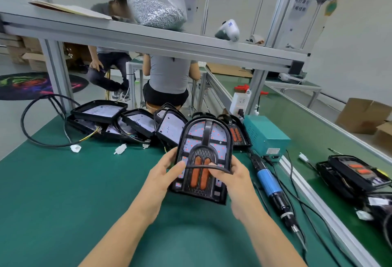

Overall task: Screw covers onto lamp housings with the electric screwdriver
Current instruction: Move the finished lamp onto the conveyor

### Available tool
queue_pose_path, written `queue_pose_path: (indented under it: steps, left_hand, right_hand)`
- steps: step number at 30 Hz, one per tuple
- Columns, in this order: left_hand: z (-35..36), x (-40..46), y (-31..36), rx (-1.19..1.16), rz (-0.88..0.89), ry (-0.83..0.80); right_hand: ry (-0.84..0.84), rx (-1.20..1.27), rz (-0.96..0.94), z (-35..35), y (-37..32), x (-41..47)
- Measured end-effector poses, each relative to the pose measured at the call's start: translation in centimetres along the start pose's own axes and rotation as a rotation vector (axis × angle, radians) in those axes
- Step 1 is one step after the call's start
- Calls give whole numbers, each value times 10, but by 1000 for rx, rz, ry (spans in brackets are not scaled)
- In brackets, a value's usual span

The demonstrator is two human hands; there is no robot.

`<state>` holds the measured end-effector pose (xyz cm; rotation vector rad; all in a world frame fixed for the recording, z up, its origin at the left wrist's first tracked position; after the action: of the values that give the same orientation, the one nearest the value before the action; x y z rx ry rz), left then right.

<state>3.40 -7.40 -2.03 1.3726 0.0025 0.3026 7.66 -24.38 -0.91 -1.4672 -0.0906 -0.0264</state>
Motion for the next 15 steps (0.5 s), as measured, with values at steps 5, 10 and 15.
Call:
queue_pose_path:
  steps: [5,10,15]
  left_hand:
    - [18,13,17,-27,112,-15]
    - [36,21,26,-78,153,86]
    - [66,30,41,-112,187,99]
  right_hand:
    - [38,51,-67,-9,-10,1]
    - [49,-10,-131,-19,-18,1]
    - [15,31,-157,-39,-32,0]
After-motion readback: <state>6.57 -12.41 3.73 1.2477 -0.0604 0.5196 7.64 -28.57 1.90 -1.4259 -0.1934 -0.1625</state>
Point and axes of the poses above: each hand's wrist, its own x-axis towards the middle knuckle, its own z-axis out of the palm, y = z × x, the point moved 4 cm from there along x, towards the middle knuckle, and after that the axes turned 9 degrees about y, right-handed, at the moved point
